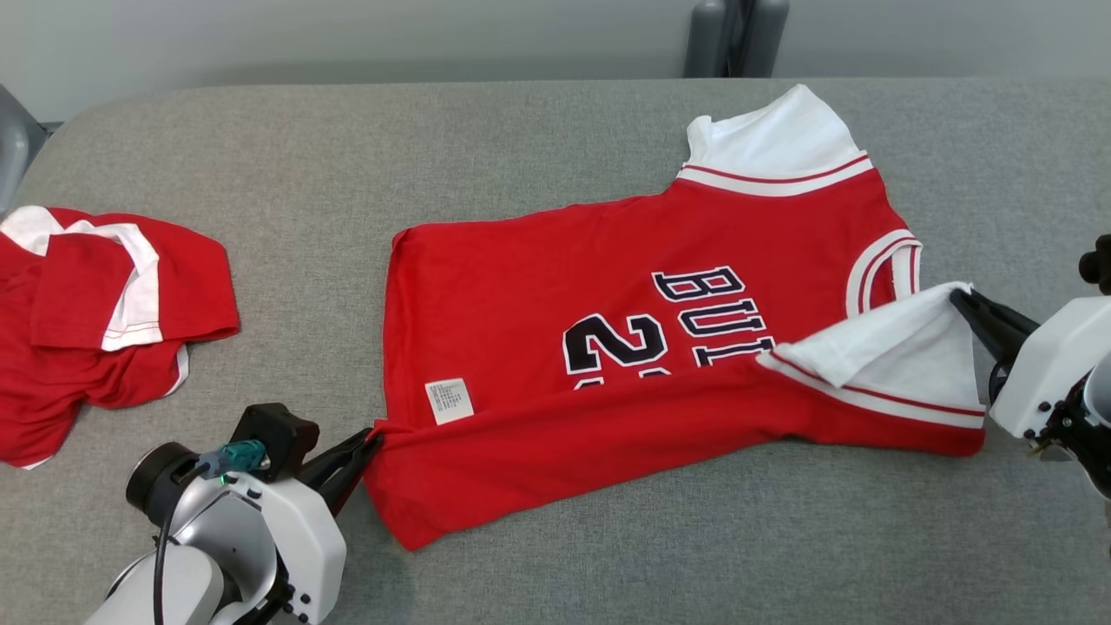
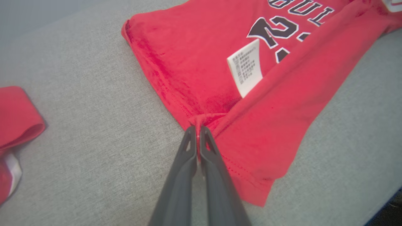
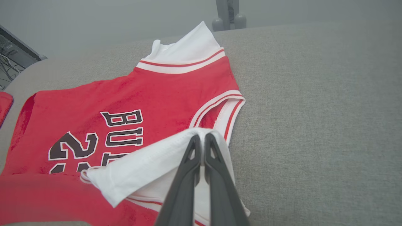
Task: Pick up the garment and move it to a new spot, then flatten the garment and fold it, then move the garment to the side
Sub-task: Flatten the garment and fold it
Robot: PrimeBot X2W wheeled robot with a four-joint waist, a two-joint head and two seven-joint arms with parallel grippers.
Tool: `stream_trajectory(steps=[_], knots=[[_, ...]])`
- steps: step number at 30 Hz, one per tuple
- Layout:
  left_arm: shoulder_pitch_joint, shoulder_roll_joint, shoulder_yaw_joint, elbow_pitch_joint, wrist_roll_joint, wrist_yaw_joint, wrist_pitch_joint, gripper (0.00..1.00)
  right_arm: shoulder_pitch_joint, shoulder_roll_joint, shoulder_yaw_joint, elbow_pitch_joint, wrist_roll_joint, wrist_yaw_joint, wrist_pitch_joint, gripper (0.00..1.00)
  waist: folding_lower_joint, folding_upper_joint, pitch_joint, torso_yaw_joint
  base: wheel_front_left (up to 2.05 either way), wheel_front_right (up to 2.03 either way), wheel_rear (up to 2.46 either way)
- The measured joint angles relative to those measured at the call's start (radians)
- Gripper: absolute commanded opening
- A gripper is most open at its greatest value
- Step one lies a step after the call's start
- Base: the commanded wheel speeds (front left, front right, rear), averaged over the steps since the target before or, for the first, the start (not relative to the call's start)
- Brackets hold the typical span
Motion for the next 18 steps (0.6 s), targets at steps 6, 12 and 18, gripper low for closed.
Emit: stream_trajectory(steps=[6,12,18], knots=[[-0.055,-0.022,-0.017,0.08,0.026,-0.006,-0.032,0.0,-0.055,-0.012,0.046,0.049,0.008,0.0,-0.051,0.0,0.0,0.0,0.031,-0.001,0.0,0.0,0.0],[-0.101,-0.047,-0.044,0.145,0.045,-0.019,-0.063,0.03,-0.083,-0.021,0.092,0.089,0.03,0.0,-0.079,0.0,0.0,0.0,0.051,0.0,0.0,0.0,0.0],[-0.129,-0.081,-0.036,0.207,0.05,-0.004,-0.123,1.0,-0.095,-0.017,0.092,0.136,0.047,0.0,-0.115,1.0,0.0,0.0,0.049,0.002,0.0,0.0,0.0]])
